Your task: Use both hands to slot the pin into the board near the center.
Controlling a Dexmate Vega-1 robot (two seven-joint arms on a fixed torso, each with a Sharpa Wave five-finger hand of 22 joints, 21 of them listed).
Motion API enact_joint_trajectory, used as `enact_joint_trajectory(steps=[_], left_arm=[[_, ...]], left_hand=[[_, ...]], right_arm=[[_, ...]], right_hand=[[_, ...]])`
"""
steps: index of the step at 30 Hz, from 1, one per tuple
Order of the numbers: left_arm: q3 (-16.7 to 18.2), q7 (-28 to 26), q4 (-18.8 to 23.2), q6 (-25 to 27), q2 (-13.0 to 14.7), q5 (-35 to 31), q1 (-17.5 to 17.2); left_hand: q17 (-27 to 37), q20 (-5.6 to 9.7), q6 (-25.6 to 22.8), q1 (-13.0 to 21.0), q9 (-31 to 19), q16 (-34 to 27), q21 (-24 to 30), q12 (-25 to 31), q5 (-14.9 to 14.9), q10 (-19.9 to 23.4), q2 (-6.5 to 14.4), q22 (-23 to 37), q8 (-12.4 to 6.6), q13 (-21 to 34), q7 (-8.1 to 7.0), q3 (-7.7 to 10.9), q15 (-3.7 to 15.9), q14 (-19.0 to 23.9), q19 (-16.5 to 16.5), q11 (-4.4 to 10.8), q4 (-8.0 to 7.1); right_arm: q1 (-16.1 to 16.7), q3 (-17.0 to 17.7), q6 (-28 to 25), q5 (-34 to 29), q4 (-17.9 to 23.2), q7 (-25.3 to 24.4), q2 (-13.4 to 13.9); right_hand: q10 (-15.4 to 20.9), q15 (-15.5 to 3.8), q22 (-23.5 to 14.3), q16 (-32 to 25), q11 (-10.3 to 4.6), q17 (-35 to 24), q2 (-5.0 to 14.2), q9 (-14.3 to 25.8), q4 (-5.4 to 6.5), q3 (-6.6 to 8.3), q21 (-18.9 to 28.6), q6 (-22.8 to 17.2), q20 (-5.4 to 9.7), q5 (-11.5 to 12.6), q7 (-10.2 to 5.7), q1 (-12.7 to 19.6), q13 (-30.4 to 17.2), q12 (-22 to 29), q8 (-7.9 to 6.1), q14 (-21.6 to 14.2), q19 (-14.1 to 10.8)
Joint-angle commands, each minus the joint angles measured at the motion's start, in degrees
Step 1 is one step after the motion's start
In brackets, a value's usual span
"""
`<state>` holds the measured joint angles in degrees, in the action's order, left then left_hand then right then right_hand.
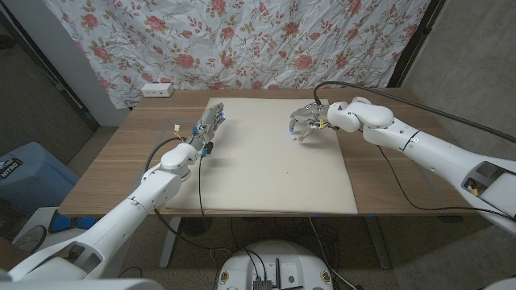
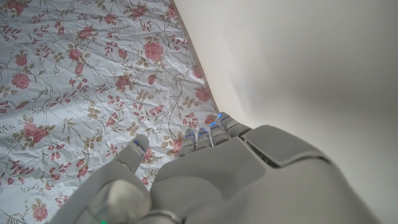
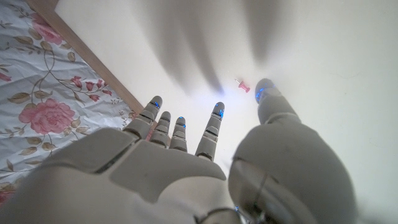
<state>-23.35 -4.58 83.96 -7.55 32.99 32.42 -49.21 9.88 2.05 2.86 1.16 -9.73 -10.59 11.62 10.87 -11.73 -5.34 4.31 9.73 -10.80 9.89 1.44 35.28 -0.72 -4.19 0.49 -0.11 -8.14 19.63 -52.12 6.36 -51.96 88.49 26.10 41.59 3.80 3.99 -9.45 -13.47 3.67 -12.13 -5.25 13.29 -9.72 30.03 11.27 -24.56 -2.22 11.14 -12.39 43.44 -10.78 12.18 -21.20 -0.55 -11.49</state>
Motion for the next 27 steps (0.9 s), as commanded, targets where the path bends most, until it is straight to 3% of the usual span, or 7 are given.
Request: enact_joint_trajectory(steps=[1,12,27], left_arm=[[0.08,0.03,0.18,-0.04,0.06,0.31,-0.42],[0.16,-0.16,0.44,-0.09,0.12,0.36,-0.78],[-0.01,-0.3,0.92,0.49,0.23,0.32,-0.81]], left_hand=[[0.13,0.58,-0.23,0.12,-0.23,0.19,-0.38,-0.25,-0.04,0.17,4.76,0.16,0.05,0.16,-0.02,0.55,-0.03,-0.03,-0.39,-0.18,0.11],[0.13,0.56,-0.24,0.13,-0.24,0.21,-0.4,-0.28,-0.03,0.09,4.76,0.16,0.06,0.16,-0.04,0.66,-0.06,-0.03,-0.4,-0.21,0.12],[0.13,0.51,-0.34,0.14,-0.24,0.23,-0.41,-0.27,-0.02,0.13,4.77,0.16,0.03,0.16,-0.04,0.81,-0.14,-0.02,-0.46,-0.2,0.14]], right_arm=[[0.67,-0.56,0.26,-1.24,-0.3,-1.83,-0.13],[0.54,-1.1,0.93,-1.98,-1.36,-2.93,-0.49],[0.93,-1.3,2.64,-2.52,-2.88,-8.11,-0.6]], right_hand=[[0.64,0.03,-0.24,-0.43,-0.03,-0.31,-0.32,0.32,0.03,-0.12,0.57,-0.98,0.09,-0.12,0.03,0.71,-0.32,0.07,-0.58,-0.35,-0.68],[1.23,-0.65,-0.24,-0.73,-0.54,-0.43,-0.01,0.67,0.0,-0.27,0.61,-2.6,0.37,-0.41,-0.04,1.47,-0.33,0.02,-1.67,-1.26,-1.62],[3.24,-1.91,-0.26,-1.31,-1.33,-0.69,0.45,1.51,-0.09,-0.75,1.19,-6.76,0.44,-0.79,0.0,3.15,-0.36,0.18,-4.4,-3.0,-5.43]])
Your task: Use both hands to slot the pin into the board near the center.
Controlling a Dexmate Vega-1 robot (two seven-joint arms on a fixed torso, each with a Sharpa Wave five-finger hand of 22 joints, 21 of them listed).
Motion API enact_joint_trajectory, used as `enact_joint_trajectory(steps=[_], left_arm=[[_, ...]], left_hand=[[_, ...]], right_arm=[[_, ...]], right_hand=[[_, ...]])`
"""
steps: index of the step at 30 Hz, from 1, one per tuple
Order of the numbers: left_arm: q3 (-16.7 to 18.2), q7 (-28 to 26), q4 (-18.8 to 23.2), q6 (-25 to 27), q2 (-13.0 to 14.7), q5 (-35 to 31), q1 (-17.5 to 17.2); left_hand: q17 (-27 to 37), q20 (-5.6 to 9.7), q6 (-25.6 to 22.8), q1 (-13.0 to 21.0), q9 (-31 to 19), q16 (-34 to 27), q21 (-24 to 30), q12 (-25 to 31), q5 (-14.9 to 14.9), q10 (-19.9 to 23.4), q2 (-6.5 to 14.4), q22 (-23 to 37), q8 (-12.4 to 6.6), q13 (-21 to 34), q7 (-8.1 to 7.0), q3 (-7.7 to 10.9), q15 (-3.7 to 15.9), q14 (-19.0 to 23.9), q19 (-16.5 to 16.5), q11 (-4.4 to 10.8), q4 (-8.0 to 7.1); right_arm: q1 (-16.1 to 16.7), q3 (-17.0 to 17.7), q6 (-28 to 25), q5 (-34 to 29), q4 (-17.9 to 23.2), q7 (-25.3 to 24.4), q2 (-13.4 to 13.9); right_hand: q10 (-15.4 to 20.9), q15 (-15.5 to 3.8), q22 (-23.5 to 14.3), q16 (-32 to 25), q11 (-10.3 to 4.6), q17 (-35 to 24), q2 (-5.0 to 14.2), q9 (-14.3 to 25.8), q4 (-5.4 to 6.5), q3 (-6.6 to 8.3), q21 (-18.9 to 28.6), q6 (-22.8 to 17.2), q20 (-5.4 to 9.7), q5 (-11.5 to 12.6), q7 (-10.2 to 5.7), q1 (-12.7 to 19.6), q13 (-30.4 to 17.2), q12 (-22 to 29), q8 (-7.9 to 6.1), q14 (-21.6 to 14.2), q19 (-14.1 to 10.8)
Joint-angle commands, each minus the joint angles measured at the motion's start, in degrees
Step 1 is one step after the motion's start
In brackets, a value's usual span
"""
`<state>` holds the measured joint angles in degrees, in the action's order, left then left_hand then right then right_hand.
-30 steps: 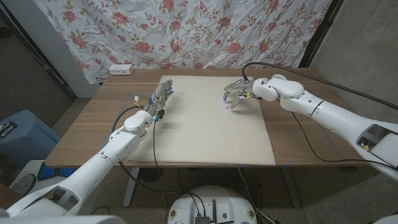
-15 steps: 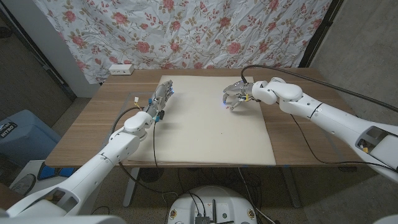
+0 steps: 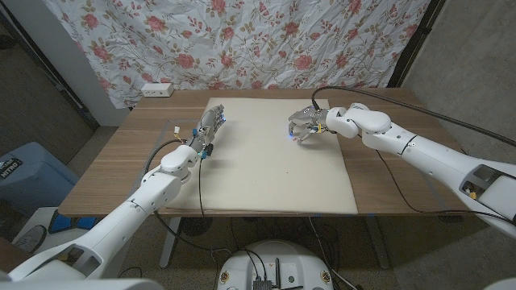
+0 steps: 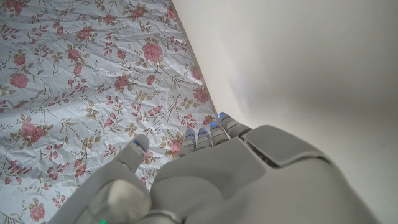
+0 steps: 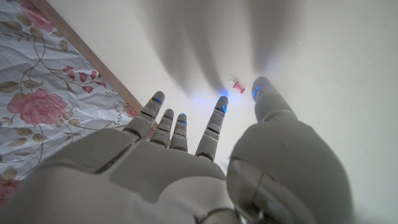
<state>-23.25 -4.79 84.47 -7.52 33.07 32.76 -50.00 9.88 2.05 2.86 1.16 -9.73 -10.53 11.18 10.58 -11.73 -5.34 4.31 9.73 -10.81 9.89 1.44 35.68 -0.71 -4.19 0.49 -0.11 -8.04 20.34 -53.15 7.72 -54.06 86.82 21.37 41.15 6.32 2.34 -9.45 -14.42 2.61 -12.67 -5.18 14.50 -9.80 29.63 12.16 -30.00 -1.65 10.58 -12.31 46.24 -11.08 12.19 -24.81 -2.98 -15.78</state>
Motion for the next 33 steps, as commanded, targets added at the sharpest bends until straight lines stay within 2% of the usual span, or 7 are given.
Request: enact_joint_trajectory(steps=[1,33], left_arm=[[-0.13,-0.13,0.42,0.49,0.15,-0.07,-0.01],[-0.14,-0.53,1.94,1.47,0.69,0.01,-0.66]], left_hand=[[0.13,0.51,-0.35,0.14,-0.24,0.16,0.02,0.0,-0.02,0.1,4.78,0.16,0.03,0.16,-0.05,0.44,-0.12,0.0,-0.46,-0.22,0.05],[0.13,0.44,-0.39,0.18,-0.25,0.19,0.0,-0.01,0.02,0.04,4.82,0.16,0.04,0.17,-0.04,0.83,-0.25,-0.01,-0.52,-0.32,0.08]], right_arm=[[0.24,-0.29,1.3,-0.45,-1.27,-3.51,-0.16],[1.02,-0.87,2.88,-2.11,-4.24,-12.48,0.16]], right_hand=[[0.8,-0.32,-0.26,-0.36,-0.3,-0.16,0.39,0.33,-0.02,-0.37,0.34,-1.48,-0.09,-0.24,-0.1,0.43,-0.07,0.18,-0.89,-0.58,-1.35],[3.74,-2.71,-0.32,-1.24,-2.38,-0.75,0.4,1.92,-0.05,-1.36,0.07,-8.81,1.01,-0.44,-0.08,3.39,-0.15,0.33,-5.74,-2.81,-4.19]])
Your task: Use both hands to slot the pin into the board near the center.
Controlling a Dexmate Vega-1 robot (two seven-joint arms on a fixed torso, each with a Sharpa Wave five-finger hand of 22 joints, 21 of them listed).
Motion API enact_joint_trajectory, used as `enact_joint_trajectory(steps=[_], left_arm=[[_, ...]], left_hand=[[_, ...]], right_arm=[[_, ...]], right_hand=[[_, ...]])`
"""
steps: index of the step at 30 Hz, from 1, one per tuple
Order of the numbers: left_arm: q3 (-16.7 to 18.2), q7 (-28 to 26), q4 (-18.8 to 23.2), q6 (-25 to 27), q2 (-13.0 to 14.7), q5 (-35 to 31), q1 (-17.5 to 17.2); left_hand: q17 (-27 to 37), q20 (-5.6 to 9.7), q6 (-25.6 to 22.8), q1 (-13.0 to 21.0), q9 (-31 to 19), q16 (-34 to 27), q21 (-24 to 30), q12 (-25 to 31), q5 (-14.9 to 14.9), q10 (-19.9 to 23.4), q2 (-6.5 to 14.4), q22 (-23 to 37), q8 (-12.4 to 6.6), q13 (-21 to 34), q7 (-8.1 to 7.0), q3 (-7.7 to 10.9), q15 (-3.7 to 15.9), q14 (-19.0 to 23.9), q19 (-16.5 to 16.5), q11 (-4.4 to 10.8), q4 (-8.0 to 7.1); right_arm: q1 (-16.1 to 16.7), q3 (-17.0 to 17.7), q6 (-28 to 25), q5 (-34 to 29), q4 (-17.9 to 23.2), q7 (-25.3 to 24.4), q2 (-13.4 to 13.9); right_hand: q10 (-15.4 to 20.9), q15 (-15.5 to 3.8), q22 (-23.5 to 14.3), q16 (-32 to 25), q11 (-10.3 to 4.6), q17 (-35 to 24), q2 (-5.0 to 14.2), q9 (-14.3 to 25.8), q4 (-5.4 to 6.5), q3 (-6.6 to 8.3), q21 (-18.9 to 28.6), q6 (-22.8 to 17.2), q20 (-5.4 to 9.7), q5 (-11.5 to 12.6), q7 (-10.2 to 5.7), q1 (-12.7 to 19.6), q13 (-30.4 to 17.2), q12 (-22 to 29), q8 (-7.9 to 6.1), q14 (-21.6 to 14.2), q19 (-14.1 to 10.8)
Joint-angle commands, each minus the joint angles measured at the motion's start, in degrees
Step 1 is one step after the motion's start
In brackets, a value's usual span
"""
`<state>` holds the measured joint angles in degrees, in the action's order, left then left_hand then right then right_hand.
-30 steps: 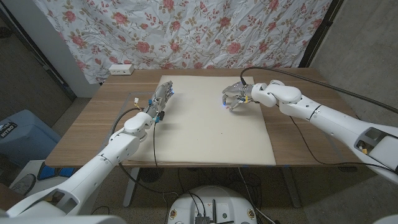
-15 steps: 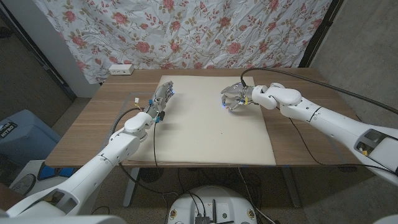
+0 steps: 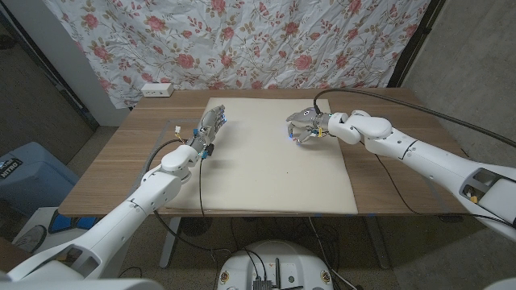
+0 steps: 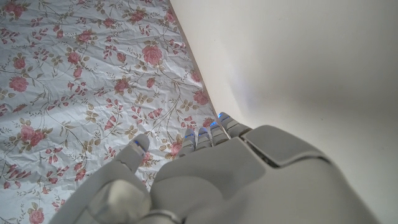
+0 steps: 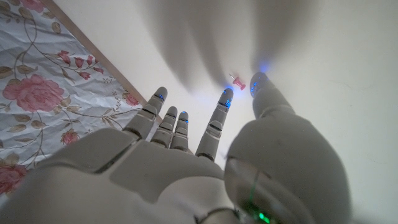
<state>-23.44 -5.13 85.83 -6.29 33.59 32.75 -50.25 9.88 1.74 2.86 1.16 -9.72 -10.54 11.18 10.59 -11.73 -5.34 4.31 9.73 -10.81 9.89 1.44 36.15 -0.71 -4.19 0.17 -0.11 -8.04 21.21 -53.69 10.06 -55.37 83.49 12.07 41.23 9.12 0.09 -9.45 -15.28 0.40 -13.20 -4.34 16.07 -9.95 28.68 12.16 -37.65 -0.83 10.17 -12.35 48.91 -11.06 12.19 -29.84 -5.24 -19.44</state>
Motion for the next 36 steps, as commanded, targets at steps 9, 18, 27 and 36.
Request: enact_joint_trajectory(steps=[9,18,27,36], left_arm=[[0.12,-0.49,0.78,0.05,0.1,-0.01,-0.69],[0.12,-0.68,0.9,0.1,0.03,0.03,-0.88],[0.1,-0.52,0.98,0.18,0.12,0.06,-0.84],[0.06,-0.37,0.89,0.18,0.08,0.16,-0.83]], left_hand=[[0.13,0.71,-0.36,0.16,-0.26,0.19,-0.01,0.0,0.03,0.06,4.79,0.17,0.06,0.17,0.0,0.43,-0.27,0.01,-0.24,-0.29,0.07],[0.14,0.73,-0.38,0.14,-0.26,0.19,-0.02,-0.02,0.05,0.01,4.76,0.17,0.06,0.17,-0.01,0.5,-0.27,0.01,-0.24,-0.26,0.07],[0.14,0.71,-0.36,0.13,-0.26,0.2,-0.02,-0.01,0.06,0.01,4.72,0.17,0.07,0.17,-0.1,0.55,-0.27,-0.01,-0.26,-0.33,0.07],[0.14,0.67,-0.39,0.1,-0.26,0.19,-0.04,0.0,0.08,0.03,4.66,0.17,0.06,0.17,-0.13,0.58,-0.28,0.02,-0.23,-0.26,0.07]], right_arm=[[0.6,-0.47,0.42,-1.85,-1.6,-6.67,0.27],[0.15,-0.98,0.98,-2.22,-3.0,-8.39,-0.13],[-0.29,-1.5,0.98,-2.44,-3.66,-8.7,-0.41],[-0.39,-1.82,0.6,-2.77,-3.57,-8.88,-0.5]], right_hand=[[2.01,-1.44,-0.36,-0.95,-1.22,-0.53,-0.48,1.14,0.23,-1.02,0.07,-4.11,0.57,0.07,-0.07,1.43,-0.19,0.36,-2.76,-1.8,-1.72],[3.14,-2.04,-0.38,-1.26,-1.69,-0.75,-0.41,1.74,0.29,-1.43,0.02,-6.51,0.9,0.2,-0.09,2.0,-0.2,0.49,-4.39,-2.42,-2.45],[4.05,-2.69,-0.38,-1.5,-2.57,-0.98,-0.04,2.4,0.49,-1.83,-0.14,-9.51,1.22,0.27,-0.16,2.47,-0.19,0.48,-6.3,-2.86,-2.94],[4.75,-3.24,-0.38,-1.78,-2.84,-1.2,0.83,2.89,0.53,-1.9,-0.26,-12.12,1.68,0.33,-0.3,3.29,-0.16,0.4,-7.88,-3.36,-3.37]])
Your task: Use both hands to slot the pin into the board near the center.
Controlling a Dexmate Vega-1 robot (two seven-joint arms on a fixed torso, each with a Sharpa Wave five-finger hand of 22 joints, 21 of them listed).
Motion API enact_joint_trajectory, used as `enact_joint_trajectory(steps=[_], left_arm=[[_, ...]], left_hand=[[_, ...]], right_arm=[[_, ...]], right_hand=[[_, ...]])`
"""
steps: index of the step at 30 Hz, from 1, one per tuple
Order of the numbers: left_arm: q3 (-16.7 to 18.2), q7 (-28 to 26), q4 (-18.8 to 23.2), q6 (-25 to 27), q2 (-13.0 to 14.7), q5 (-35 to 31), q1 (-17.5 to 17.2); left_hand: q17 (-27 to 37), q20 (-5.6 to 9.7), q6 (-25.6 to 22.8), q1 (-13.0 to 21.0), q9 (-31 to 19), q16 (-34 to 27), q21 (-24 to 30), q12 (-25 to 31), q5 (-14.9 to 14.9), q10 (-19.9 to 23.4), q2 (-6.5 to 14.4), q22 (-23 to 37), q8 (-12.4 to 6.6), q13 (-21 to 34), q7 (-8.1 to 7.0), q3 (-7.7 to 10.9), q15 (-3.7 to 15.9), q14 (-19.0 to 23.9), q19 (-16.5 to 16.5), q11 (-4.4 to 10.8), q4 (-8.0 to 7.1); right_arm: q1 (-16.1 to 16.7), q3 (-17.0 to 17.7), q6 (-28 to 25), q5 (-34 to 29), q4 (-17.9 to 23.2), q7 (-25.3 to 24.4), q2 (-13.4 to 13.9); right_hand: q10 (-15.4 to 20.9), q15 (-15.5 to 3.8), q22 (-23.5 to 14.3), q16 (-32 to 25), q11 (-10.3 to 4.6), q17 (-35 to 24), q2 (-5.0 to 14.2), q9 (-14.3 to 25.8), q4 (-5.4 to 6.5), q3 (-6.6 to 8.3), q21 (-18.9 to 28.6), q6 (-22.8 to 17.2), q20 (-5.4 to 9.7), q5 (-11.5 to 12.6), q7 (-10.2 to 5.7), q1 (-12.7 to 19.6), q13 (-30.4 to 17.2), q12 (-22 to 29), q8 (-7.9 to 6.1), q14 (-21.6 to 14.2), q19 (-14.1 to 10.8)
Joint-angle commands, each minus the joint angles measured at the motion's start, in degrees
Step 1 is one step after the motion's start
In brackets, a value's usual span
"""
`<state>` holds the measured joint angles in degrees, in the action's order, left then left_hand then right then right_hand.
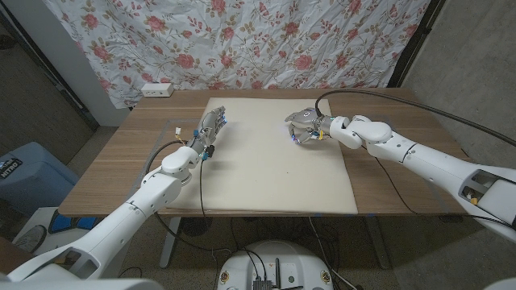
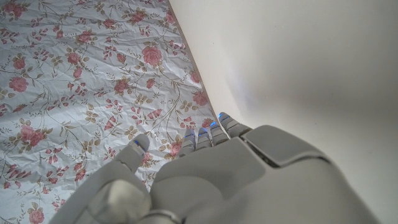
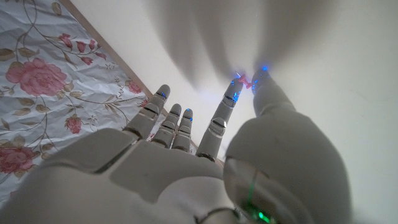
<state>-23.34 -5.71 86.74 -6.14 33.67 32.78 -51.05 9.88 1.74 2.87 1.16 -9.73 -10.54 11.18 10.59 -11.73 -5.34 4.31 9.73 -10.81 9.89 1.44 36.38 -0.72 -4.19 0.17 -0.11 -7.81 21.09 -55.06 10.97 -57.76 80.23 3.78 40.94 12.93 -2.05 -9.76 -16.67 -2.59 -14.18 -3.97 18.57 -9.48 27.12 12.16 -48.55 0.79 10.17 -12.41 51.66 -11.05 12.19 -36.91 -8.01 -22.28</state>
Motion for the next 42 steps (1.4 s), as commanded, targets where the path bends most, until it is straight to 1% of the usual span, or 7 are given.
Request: enact_joint_trajectory(steps=[1,6,17,28,37,42], left_arm=[[-0.04,0.22,-0.04,-0.01,-0.01,0.13,-0.03],[-0.01,0.19,-0.04,-0.17,-0.03,0.12,-0.13],[0.12,0.08,0.26,-0.16,0.09,0.32,-0.61],[0.01,0.61,-0.18,-0.39,0.05,0.36,-0.35],[0.1,0.6,0.08,-0.13,0.23,0.51,-0.49],[0.2,0.45,0.42,-0.05,0.42,0.54,-0.76]], left_hand=[[0.14,0.66,-0.38,0.1,-0.26,0.2,-0.04,0.0,0.08,0.03,4.65,0.17,0.06,0.17,-0.1,0.36,-0.23,0.01,-0.24,-0.31,-0.16],[0.14,0.64,-0.38,0.08,-0.26,0.18,-0.05,-0.01,0.09,0.0,4.62,0.17,0.06,0.17,-0.13,0.38,-0.24,0.05,-0.22,-0.26,-0.16],[0.15,0.59,-0.37,0.04,-0.26,0.18,-0.05,-0.01,0.11,0.0,4.57,0.17,0.07,0.17,-0.19,0.42,-0.26,0.07,-0.25,-0.26,-0.18],[0.16,0.54,-0.38,0.0,-0.26,0.12,-0.04,-0.01,0.12,-0.01,4.53,0.18,0.07,0.17,-0.22,0.47,-0.3,0.24,-0.3,-0.24,-0.2],[0.16,0.52,-0.36,-0.03,-0.26,0.11,-0.05,0.01,0.13,0.02,4.5,0.18,0.08,0.17,-0.22,0.49,-0.33,0.33,-0.28,-0.22,-0.22],[0.16,0.5,-0.35,-0.04,-0.26,0.1,-0.05,0.01,0.14,0.03,4.48,0.18,0.08,0.17,-0.22,0.5,-0.38,0.39,-0.28,-0.21,-0.22]], right_arm=[[-0.29,-0.48,-0.37,-0.47,-0.31,-0.66,-0.21],[-0.43,-0.55,-0.52,-0.5,-0.24,-0.48,-0.25],[-0.27,-0.68,-1.03,-0.78,0.32,0.25,-0.02],[0.04,-0.69,-1.87,-0.92,1.16,2.2,0.08],[-0.07,-0.74,-2.42,-0.8,1.61,4.46,-0.12],[0.02,-0.61,-2.56,-0.44,1.58,4.63,-0.29]], right_hand=[[0.96,-1.17,-0.07,-0.4,0.13,-0.24,0.5,0.42,0.07,-0.35,-0.24,-1.3,0.17,0.32,-0.25,0.58,-0.17,0.39,-0.86,-0.62,-0.61],[1.65,-1.37,-0.08,-0.49,-0.02,-0.37,1.09,0.61,0.26,-0.37,-0.29,-2.39,0.43,0.28,-0.23,0.7,-0.17,0.52,-1.47,-0.71,-0.76],[2.67,-1.82,-0.09,-0.69,-0.54,-0.61,1.73,0.79,0.42,-0.54,-0.31,-3.95,0.7,0.16,-0.21,0.79,-0.18,0.67,-2.28,-0.95,-1.16],[3.19,-2.07,-0.1,-0.86,-1.29,-0.84,2.42,0.68,0.48,-0.49,-0.36,-5.08,0.93,0.11,-0.28,1.0,-0.19,0.64,-2.59,-1.08,-1.4],[3.55,-2.42,-0.1,-0.97,-1.95,-1.03,3.8,0.37,0.55,-0.03,-0.5,-6.19,1.16,0.12,-0.43,1.52,-0.18,0.56,-2.61,-1.11,-1.35],[3.82,-2.62,-0.1,-1.04,-2.3,-1.11,4.2,0.25,0.6,-0.01,-0.53,-6.76,1.29,0.08,-0.39,1.54,-0.18,0.55,-2.66,-1.17,-1.39]])
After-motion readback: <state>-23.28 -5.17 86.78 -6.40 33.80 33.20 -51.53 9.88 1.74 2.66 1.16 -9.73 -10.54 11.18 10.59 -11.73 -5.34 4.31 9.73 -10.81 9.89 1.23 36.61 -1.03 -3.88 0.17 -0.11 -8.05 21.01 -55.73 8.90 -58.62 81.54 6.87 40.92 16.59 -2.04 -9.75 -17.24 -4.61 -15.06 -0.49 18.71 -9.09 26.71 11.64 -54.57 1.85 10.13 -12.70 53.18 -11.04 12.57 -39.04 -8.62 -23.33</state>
